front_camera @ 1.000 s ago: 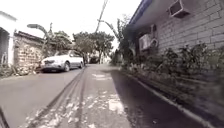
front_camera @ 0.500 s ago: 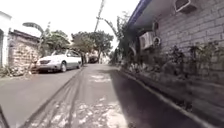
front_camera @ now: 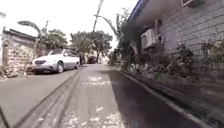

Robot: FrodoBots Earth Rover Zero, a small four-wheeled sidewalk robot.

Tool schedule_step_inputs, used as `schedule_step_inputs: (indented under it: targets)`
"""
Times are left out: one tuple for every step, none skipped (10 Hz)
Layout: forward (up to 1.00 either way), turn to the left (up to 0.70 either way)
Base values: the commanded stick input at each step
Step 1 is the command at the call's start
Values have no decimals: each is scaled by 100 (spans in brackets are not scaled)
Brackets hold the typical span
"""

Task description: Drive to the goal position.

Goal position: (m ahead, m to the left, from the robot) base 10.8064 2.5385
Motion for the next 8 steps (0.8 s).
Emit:
schedule_step_inputs:
  targets:
    - [70,2]
    - [70,2]
    - [70,2]
    - [70,2]
    - [70,2]
    - [70,2]
    - [70,2]
    - [70,2]
